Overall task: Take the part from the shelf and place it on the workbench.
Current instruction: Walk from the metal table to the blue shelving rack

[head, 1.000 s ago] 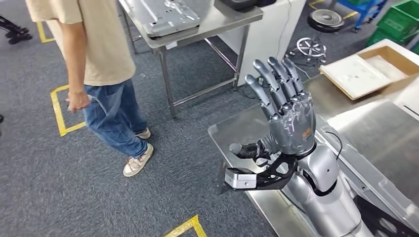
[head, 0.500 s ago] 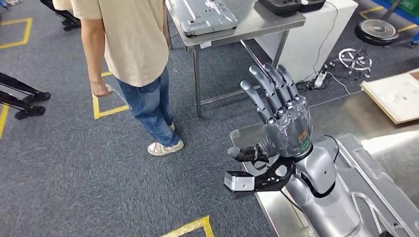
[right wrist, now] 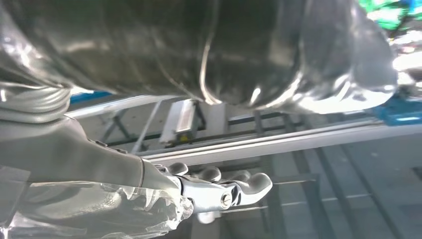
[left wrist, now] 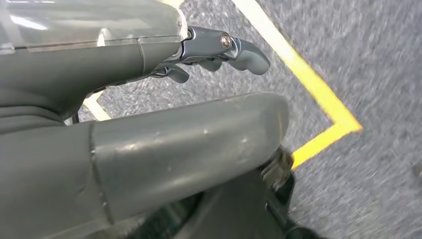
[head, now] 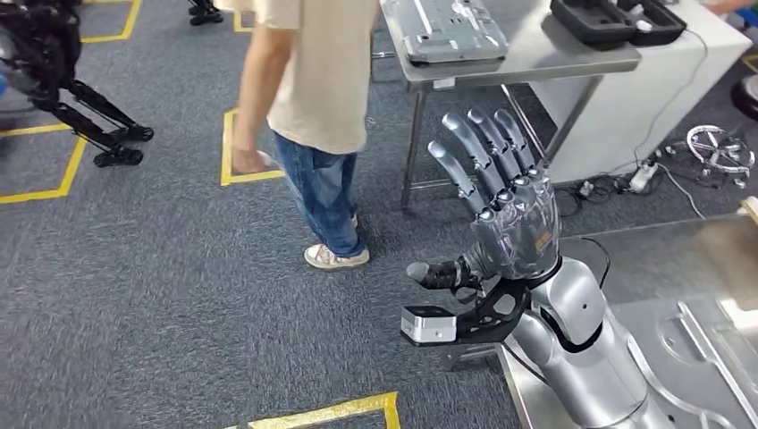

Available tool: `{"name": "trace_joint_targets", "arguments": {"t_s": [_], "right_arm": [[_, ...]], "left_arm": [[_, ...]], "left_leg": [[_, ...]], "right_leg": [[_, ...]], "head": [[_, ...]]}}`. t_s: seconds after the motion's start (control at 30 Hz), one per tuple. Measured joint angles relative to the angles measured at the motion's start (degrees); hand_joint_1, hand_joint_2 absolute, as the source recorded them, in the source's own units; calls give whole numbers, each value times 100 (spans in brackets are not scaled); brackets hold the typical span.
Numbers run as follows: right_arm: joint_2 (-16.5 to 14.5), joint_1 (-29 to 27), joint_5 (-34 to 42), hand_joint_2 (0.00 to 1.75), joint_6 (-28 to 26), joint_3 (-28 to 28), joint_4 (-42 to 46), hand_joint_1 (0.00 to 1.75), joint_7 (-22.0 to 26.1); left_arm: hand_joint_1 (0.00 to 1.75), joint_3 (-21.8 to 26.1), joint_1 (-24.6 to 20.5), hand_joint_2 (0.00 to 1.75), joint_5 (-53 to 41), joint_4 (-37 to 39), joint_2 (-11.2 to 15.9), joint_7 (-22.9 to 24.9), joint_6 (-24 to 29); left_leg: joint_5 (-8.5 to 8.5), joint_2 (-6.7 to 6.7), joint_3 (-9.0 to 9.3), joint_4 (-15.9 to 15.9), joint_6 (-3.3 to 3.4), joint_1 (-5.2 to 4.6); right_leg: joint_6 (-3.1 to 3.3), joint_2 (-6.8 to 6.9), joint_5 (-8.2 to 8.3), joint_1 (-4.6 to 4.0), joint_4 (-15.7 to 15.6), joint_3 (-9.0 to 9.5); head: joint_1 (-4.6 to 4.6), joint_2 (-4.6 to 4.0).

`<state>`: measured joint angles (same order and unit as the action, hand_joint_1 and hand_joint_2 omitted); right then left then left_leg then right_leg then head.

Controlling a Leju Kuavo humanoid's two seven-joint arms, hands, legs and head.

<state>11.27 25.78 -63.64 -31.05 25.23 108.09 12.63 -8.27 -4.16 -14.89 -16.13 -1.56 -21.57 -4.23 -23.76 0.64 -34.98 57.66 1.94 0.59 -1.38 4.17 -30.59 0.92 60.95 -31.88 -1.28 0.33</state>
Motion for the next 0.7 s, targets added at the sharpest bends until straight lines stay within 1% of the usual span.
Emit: {"name": "trace_joint_targets", "arguments": {"t_s": [0.03, 0.07, 0.1, 0.13, 0.17, 0.2, 0.23, 0.27, 0.3, 0.33, 0.37, 0.4, 0.43, 0.47, 0.5, 0.53, 0.57, 0.6, 0.63, 0.67, 0.7], "right_arm": [[1, 24, 43, 0, 5, 1, -9, 0, 21], [2, 38, 84, 0, 9, 7, -22, 0, 39], [3, 42, 124, 0, 9, 18, -40, 0, 55], [4, 43, 155, 0, 10, 32, -60, 0, 70], [4, 47, 181, 0, 10, 52, -80, 0, 84], [4, 54, 199, 0, 10, 68, -96, 0, 97], [4, 68, 214, 0, 10, 80, -109, 0, 107], [4, 83, 230, 0, 9, 88, -122, 0, 114], [4, 96, 251, 0, 8, 91, -132, 0, 120], [3, 105, 274, 0, 5, 93, -144, 0, 125], [3, 108, 298, 0, 1, 96, -155, 0, 133], [3, 112, 327, 0, -3, 97, -167, 0, 143], [3, 117, 358, 0, -6, 98, -180, 0, 154], [1, 121, 389, 0, -9, 101, -191, 0, 167], [-2, 123, 423, 0, -14, 105, -199, 0, 181], [-4, 121, 450, 0, -18, 112, -208, 0, 192], [-6, 114, 470, 0, -24, 120, -218, 0, 204], [-6, 104, 485, 0, -30, 128, -231, 0, 214], [-6, 93, 491, 0, -34, 136, -249, 0, 220], [-6, 84, 493, 0, -39, 140, -266, 0, 225], [-6, 79, 493, 0, -44, 144, -281, 0, 227]], "left_arm": [[0, 11, -13, 0, 24, 0, 0, -13, 4], [0, 22, -27, 0, 43, 0, 1, -33, 5], [0, 33, -33, 0, 62, 0, 1, -55, 4], [0, 44, -27, 0, 78, 0, 0, -78, 4], [0, 58, -16, 0, 95, 0, -1, -98, 3], [0, 74, -3, 0, 112, 0, -3, -113, 2], [0, 91, 11, 0, 123, 0, -5, -127, 7], [0, 106, 20, 0, 128, 0, -10, -139, 11], [0, 116, 26, 0, 126, 0, -15, -148, 19], [0, 123, 36, 0, 119, 1, -19, -154, 29], [0, 127, 50, 0, 110, 1, -21, -157, 39], [0, 130, 73, 0, 102, 2, -21, -162, 52], [0, 133, 104, 0, 96, 2, -13, -167, 66], [0, 135, 130, 0, 90, 2, -6, -174, 79], [0, 136, 144, 0, 84, 2, 1, -181, 91], [0, 137, 147, 0, 79, 2, 8, -187, 99], [0, 137, 140, 0, 74, 1, 8, -192, 102], [0, 138, 134, 0, 72, 1, 9, -197, 103], [0, 140, 136, 0, 74, 0, 10, -200, 98], [0, 144, 146, 0, 80, 0, 13, -203, 93], [0, 150, 160, 0, 87, 0, 18, -205, 89]], "left_leg": [[11, -59, 6, -11, 27, 9], [14, -121, 4, -12, 45, 9], [14, -194, 2, -7, 54, 5], [12, -273, 1, -1, 58, 1], [9, -354, 1, 11, 58, -1], [5, -438, 2, 27, 54, -2], [-3, -519, 0, 47, 43, 0], [-12, -592, -11, 70, 26, -6], [-18, -665, -30, 91, 0, -6], [-17, -728, -53, 103, -34, 1], [-10, -788, -74, 103, -72, 8], [2, -852, -89, 93, -114, 22], [4, -847, -97, 94, -150, 31], [-33, -752, -122, 147, -181, 25], [-128, -598, -193, 299, -207, 19], [-277, -407, -315, 564, -226, 17], [-458, -255, -487, 915, -247, 16], [-616, -179, -671, 1281, -265, 25], [-693, -139, -800, 1541, -281, 33], [-667, -117, -836, 1614, -292, 39], [-540, -88, -750, 1458, -297, 44]], "right_leg": [[-9, -185, -169, 14, 305, -144], [-10, -311, -343, 17, 682, -338], [-12, -368, -461, 19, 1039, -532], [-14, -392, -482, 20, 1262, -671], [-11, -404, -393, 22, 1289, -722], [-1, -423, -207, 24, 1104, -671], [17, -500, 33, 28, 735, -526], [37, -632, 205, 38, 366, -374], [49, -747, 318, 45, 69, -253], [59, -833, 358, 43, -108, -183], [64, -848, 335, 34, -147, -170], [76, -790, 345, 21, -164, -158], [105, -721, 359, 25, -192, -136], [141, -652, 374, 35, -226, -106], [179, -573, 386, 45, -260, -79], [209, -490, 392, 51, -285, -61], [228, -412, 386, 39, -289, -53], [238, -329, 378, 29, -286, -52], [238, -245, 368, 23, -280, -50], [234, -164, 355, 21, -273, -47], [224, -87, 337, 22, -263, -39]], "head": [[1, 0], [3, 0], [4, 0], [4, 0], [3, 0], [3, 0], [3, 0], [2, 0], [2, 0], [2, 0], [2, 0], [2, 0], [2, 0], [-2, 0], [-5, 0], [-8, 0], [-10, 0], [-10, 0], [-10, 0], [-10, 0], [-11, 0]]}}
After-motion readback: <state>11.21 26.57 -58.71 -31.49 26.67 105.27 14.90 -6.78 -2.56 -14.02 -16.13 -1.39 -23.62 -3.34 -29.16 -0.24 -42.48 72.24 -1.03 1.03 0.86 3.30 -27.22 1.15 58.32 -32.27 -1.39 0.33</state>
